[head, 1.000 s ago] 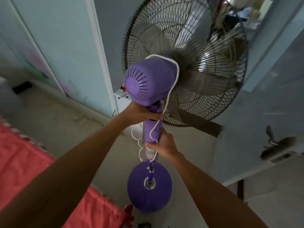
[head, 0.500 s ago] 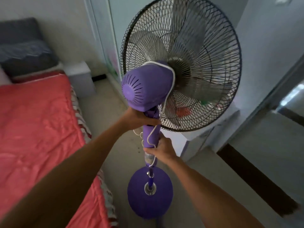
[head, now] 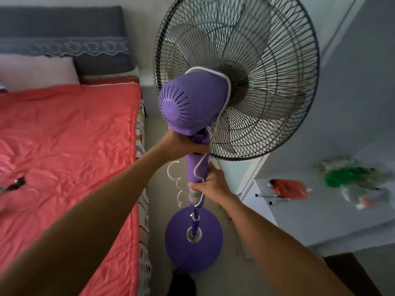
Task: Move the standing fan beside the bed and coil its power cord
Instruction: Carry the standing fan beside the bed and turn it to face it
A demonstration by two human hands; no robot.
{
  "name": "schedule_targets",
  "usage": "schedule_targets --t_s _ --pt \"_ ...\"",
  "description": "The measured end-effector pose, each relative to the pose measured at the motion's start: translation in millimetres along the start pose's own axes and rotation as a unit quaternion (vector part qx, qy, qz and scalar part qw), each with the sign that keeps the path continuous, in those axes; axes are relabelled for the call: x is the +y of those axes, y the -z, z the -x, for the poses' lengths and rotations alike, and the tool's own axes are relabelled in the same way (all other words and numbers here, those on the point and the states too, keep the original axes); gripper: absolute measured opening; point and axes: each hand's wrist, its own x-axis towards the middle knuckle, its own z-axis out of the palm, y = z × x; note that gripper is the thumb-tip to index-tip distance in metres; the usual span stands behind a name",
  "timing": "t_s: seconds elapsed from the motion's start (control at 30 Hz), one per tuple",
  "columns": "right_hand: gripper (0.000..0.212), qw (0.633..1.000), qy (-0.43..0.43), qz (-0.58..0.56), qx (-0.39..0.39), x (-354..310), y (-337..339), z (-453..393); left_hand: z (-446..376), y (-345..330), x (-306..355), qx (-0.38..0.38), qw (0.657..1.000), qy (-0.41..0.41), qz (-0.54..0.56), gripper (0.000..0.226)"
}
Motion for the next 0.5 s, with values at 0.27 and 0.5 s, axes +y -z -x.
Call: schedule_targets --t_s 0.27,0.5 --pt "0.058 0.998 0.016 0.043 -0.04 -42.2 -28.2 -175.6 -140.5 70.2 -73.6 0.046 0.998 0.037 0.003 0.059" --pt "0.058 0.997 0.026 0.021 -0.067 -56.5 -46.7 -327.4 -259.0 116.5 -121.8 0.076 0.995 0.05 0.028 0.051"
